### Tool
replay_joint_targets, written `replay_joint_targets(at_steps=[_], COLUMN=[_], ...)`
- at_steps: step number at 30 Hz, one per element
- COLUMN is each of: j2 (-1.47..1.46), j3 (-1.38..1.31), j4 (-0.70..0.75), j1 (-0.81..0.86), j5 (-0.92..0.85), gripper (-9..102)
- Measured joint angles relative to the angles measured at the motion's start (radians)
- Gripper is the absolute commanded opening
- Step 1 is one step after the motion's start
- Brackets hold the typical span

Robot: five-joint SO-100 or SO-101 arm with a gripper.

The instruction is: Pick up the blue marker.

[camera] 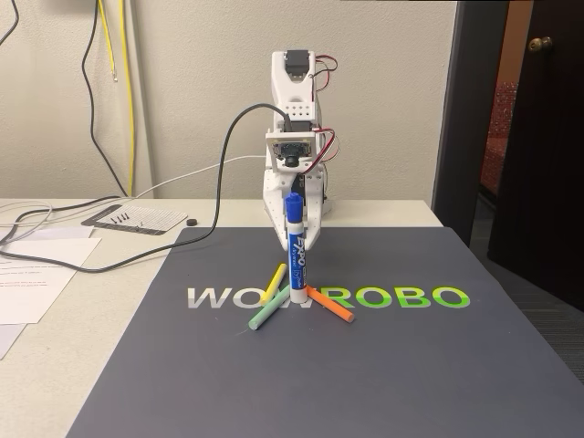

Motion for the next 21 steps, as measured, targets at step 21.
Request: replay_joint_targets(at_steps=[21], j2=[0.380], j3=[-0.187], j4=[0.678], j1=[-0.020], j5=[0.276], gripper=[0])
